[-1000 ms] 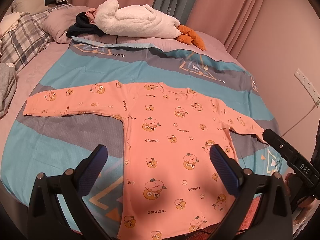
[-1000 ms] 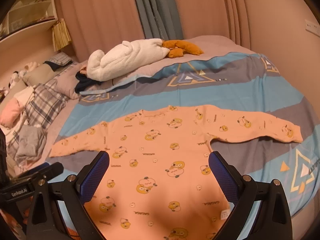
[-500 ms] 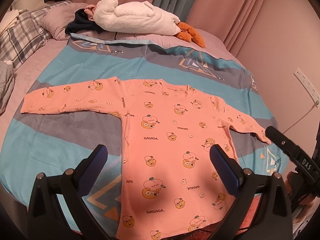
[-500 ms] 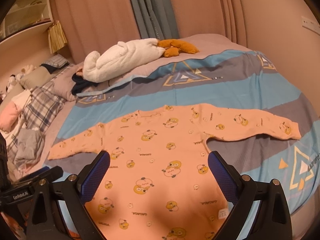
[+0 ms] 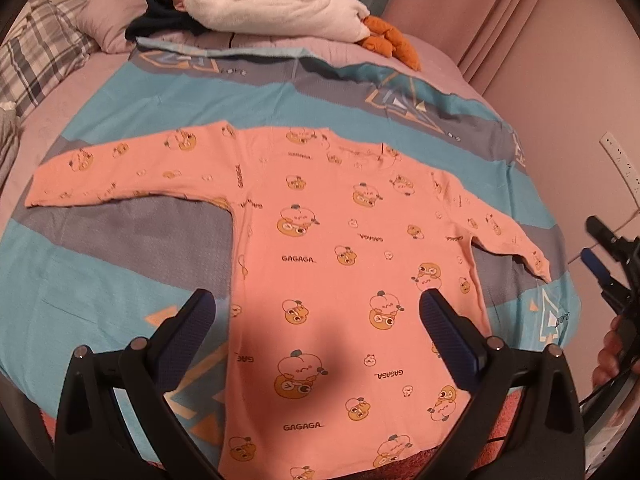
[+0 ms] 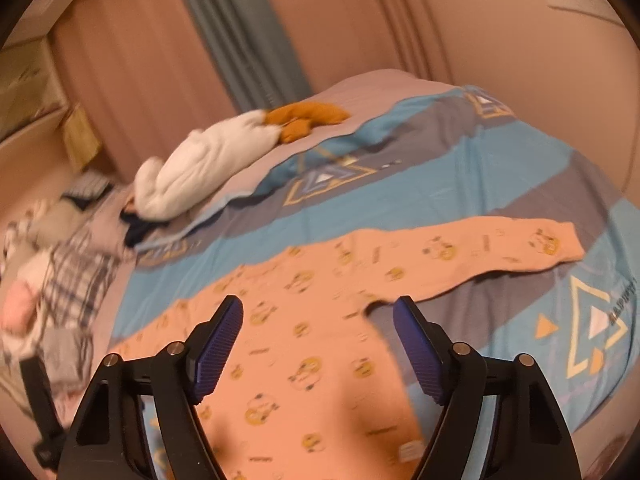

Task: Fold small clothes
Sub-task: 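Lower the right gripper to a sleeve cuff and close on it, then lift the cuff with the right gripper and fold the sleeve across the body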

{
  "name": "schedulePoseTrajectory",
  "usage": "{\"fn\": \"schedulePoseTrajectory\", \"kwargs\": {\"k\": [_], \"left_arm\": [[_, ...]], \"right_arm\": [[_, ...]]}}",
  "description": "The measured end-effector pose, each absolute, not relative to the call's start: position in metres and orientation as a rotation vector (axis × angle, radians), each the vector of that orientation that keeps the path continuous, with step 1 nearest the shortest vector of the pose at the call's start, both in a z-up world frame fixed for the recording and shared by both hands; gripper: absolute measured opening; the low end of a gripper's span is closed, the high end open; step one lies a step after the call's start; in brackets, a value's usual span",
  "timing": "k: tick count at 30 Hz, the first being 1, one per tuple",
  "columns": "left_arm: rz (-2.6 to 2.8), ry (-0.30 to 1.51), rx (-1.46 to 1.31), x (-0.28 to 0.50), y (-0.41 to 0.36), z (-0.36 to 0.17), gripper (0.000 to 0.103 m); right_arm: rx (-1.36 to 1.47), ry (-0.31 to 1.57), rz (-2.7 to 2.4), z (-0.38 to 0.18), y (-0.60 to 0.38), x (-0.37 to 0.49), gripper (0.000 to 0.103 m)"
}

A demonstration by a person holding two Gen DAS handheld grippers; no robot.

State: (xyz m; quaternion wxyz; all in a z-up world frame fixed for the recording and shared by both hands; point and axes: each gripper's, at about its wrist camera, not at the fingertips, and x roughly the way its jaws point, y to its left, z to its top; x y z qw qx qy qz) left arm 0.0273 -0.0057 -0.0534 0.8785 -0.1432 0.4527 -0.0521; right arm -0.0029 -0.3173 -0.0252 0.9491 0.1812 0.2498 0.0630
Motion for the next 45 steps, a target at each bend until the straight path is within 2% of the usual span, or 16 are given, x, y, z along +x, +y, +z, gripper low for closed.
{"fn": "schedulePoseTrajectory", "kwargs": {"k": [8,11,13,15,19,25,28,30,31,37,45], "left_arm": [[-0.193,1.076,-0.320,0.044,-0.023,-0.093,0.088],[-0.224,1.131,-0.313,0.047,-0.033,-0.111,0.079],[-0.236,1.167,-0.301,0.048,-0.038,-0.121,0.073],[-0.245,1.195,-0.306,0.048,-0.039,-0.130,0.071],[-0.231,1.217,-0.305,0.047,-0.038,-0.142,0.068],[-0.230,1.217,-0.290,0.049,-0.039,-0.146,0.067],[-0.228,1.218,-0.304,0.053,-0.040,-0.146,0.067],[-0.240,1.215,-0.314,0.055,-0.042,-0.145,0.067],[-0.244,1.216,-0.314,0.056,-0.043,-0.146,0.067],[-0.243,1.191,-0.325,0.065,-0.041,-0.134,0.067],[-0.211,1.102,-0.362,0.078,-0.022,-0.107,0.069]], "right_arm": [[0.575,0.510,-0.040,-0.036,-0.416,0.017,0.068],[0.665,0.512,-0.139,-0.052,-0.461,0.025,0.061],[0.748,0.531,-0.222,-0.072,-0.494,0.030,0.058],[0.818,0.581,-0.272,-0.096,-0.519,0.039,0.049],[0.936,0.630,-0.317,-0.140,-0.555,0.055,0.044],[1.004,0.620,-0.335,-0.168,-0.578,0.081,0.039],[1.034,0.602,-0.298,-0.169,-0.580,0.091,0.028],[1.008,0.597,-0.283,-0.167,-0.581,0.095,0.011],[0.986,0.606,-0.299,-0.164,-0.580,0.098,0.010],[0.858,0.570,-0.414,-0.142,-0.589,0.089,0.005],[0.725,0.515,-0.424,-0.106,-0.570,0.087,0.005]]}}
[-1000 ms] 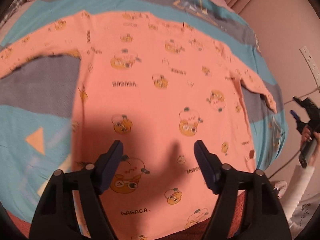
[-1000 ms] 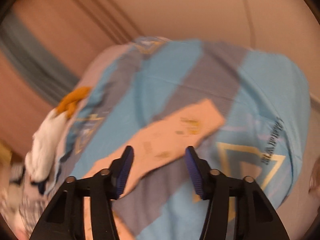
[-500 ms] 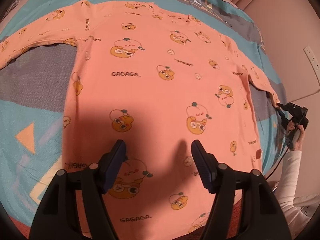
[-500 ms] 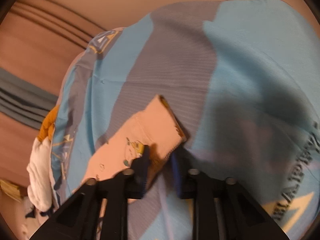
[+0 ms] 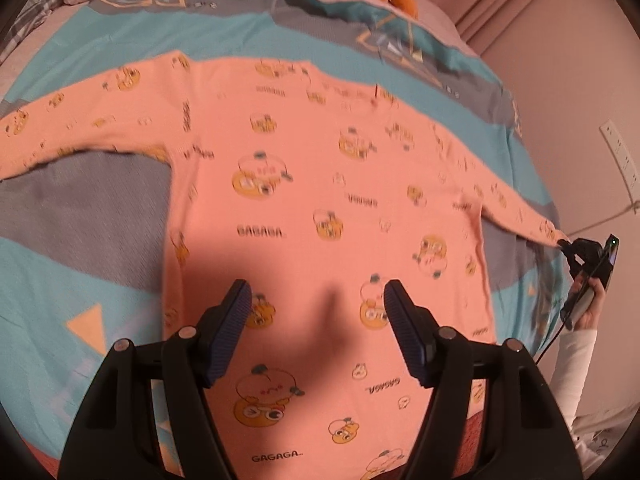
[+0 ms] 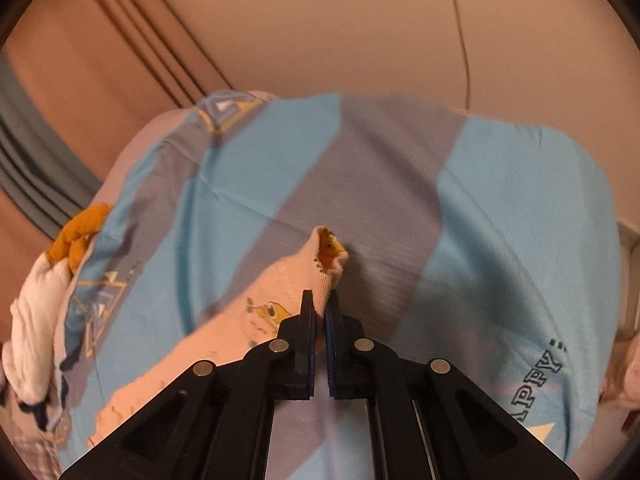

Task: Fold small clothes
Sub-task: 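Lift the cuff with the right gripper and fold the sleeve across the body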

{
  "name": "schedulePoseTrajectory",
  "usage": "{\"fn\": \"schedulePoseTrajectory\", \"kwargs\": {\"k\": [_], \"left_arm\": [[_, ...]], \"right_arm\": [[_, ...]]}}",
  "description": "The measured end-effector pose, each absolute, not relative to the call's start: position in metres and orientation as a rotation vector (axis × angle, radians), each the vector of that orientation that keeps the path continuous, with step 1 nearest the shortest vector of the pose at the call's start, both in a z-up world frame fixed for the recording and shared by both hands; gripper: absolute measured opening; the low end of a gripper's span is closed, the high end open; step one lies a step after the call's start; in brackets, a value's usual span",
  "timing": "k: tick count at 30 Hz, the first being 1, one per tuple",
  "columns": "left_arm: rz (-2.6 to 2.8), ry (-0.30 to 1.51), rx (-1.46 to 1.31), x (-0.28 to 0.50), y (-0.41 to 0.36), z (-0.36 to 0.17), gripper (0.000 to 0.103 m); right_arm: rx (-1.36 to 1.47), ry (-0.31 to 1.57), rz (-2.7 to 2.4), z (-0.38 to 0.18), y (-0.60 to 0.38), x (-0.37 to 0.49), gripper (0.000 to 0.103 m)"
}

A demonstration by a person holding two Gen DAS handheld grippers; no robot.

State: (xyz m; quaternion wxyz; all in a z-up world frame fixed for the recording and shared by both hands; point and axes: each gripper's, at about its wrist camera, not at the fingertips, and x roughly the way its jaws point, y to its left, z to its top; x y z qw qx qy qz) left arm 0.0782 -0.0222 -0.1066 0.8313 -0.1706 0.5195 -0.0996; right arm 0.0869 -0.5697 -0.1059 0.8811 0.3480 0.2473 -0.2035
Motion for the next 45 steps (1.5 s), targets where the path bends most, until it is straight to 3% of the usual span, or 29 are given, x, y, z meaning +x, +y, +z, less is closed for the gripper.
{"fn": "schedulePoseTrajectory", "kwargs": {"k": [9,24,35,45], "left_arm": [[-0.185,1.019,-0.368,0.078,-0.002,-0.080,0.069],[-0.119,0.937,-0.430,0.062,0.034,-0.065,0.069],[-0.094,0.908,-0.489,0.050,0.055,-0.064,0.069],[-0.063,0.909,-0.506,0.046,0.068,-0.068,0.069]], "right_arm": [[0.521,0.435,-0.370,-0.035,-0.521,0.099,0.005],[0.318,0.382,-0.113,0.026,-0.408,0.113,0.005],[0.195,0.419,0.114,0.032,-0.319,0.118,0.005],[0.087,0.543,0.320,-0.009,-0.241,0.118,0.005]]}}
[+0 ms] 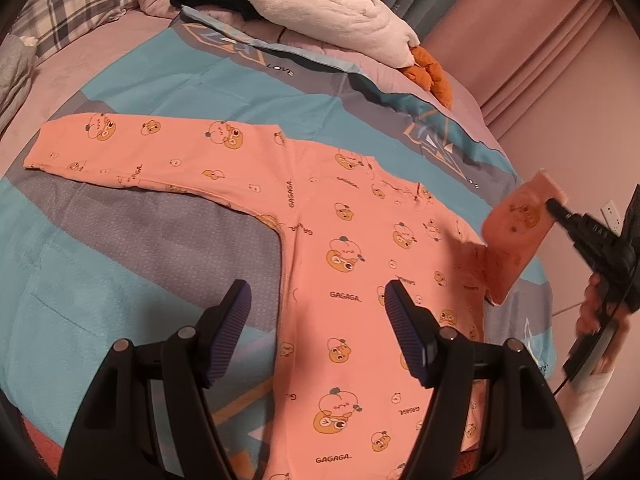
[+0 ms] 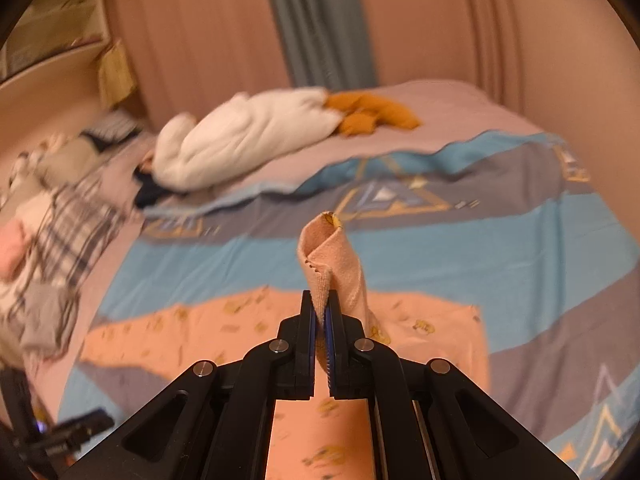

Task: Fold small clothes
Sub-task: 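Lift the cuff with the right gripper and fold the sleeve across the body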

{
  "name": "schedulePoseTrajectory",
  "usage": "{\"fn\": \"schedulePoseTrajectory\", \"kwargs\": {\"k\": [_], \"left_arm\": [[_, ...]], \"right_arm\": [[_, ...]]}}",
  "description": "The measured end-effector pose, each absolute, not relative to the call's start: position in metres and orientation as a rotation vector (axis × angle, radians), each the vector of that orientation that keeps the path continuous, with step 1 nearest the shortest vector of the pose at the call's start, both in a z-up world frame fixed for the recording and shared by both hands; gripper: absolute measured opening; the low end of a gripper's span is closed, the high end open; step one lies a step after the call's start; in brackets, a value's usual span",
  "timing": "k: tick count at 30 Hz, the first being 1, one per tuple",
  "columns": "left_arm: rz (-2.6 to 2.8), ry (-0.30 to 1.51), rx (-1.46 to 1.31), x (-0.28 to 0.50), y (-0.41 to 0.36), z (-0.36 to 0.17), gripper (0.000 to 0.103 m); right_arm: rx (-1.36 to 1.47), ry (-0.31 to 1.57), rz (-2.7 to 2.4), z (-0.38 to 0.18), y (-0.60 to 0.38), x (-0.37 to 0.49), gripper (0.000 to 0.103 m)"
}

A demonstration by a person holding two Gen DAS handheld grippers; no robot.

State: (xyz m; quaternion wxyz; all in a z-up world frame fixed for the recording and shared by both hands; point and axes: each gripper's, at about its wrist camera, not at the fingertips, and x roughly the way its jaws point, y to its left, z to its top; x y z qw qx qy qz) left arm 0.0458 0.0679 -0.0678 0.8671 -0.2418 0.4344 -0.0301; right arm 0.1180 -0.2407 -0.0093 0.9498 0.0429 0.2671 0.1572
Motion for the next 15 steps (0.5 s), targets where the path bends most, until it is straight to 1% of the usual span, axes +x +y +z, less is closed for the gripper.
{"fn": "schedulePoseTrajectory", "kwargs": {"k": [5,11,15], "left_arm": [[-0.060,0.913,-0.504,0.046,0.070,-0.071,0.069],[-0.057,0.935,-0.506,0.046,0.071,-0.079,0.070],[-0.052,0.941,-0.507,0.047,0.072,-0.083,0.070]], "right_arm": [[0.039,0.647,0.425,-0.047,-0.202,0.118,0.005],[-0.004,0.823,0.497,-0.109,-0.167,0.122,0.005],[-0.021,0.889,0.498,-0.130,-0.161,0.122,0.005]]}}
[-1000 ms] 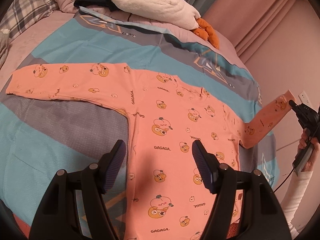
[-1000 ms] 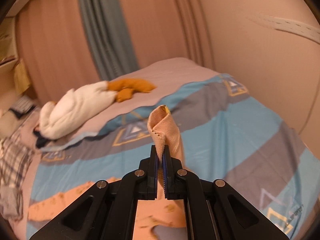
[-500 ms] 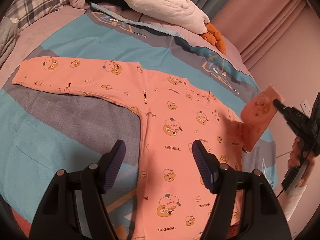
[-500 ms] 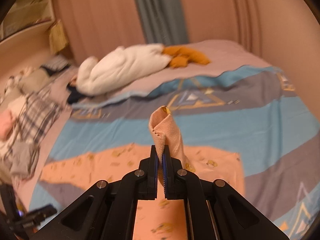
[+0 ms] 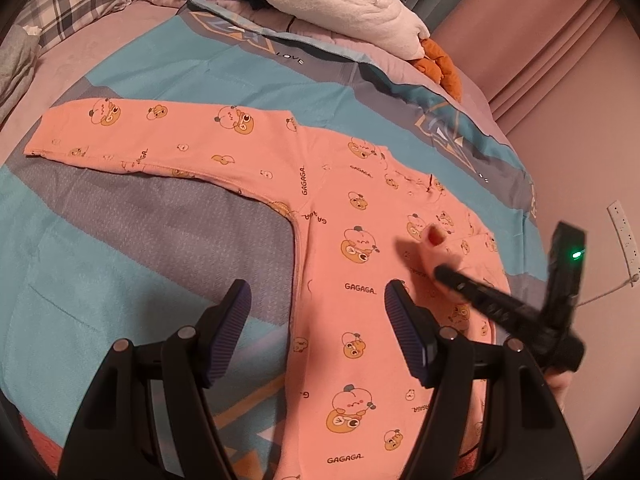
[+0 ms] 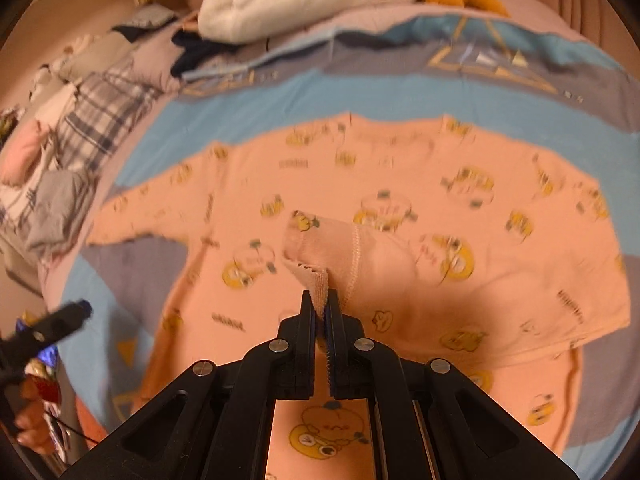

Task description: Fold small clothes

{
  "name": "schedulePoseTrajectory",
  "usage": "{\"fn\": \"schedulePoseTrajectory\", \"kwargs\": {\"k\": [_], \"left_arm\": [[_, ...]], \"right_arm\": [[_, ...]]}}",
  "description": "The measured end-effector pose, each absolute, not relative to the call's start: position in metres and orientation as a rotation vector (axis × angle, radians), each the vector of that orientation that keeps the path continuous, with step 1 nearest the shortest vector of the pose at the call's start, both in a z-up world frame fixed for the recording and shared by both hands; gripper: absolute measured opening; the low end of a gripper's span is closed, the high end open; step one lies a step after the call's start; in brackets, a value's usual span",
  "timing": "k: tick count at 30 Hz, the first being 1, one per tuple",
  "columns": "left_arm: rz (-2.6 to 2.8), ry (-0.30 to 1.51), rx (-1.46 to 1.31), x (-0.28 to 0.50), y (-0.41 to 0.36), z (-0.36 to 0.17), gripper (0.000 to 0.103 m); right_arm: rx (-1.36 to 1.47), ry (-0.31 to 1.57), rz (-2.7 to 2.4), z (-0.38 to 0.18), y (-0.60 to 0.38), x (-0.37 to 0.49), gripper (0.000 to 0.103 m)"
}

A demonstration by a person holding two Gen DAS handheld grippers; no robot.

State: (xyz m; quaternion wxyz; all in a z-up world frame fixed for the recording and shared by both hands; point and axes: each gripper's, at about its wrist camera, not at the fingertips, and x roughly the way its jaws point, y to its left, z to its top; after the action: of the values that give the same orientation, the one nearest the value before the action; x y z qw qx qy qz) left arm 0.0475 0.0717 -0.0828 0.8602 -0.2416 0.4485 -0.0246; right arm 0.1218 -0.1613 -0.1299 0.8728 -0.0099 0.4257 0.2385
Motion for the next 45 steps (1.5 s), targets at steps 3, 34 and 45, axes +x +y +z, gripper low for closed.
{"fn": "schedulePoseTrajectory", "kwargs": {"k": [3,34,45], "left_arm": [[-0.067,0.949,-0.504,0.048,0.069,-0.085,0.071],[-0.363,1.125,-0.569,0.148,-0.051,-0.159,0.050],[-0.362,1.122,-0.501,0.157,-0.072,-0.157,0.005]], "right_arm": [[-0.005,0.934,0.495,-0.141,-0.162,0.126,0.005],[0.458,0.832,0.172,-0.148,-0.339,0.080,0.058],[0.502,0.864,0.118,-0.162,-0.351,0.079,0.058]]}}
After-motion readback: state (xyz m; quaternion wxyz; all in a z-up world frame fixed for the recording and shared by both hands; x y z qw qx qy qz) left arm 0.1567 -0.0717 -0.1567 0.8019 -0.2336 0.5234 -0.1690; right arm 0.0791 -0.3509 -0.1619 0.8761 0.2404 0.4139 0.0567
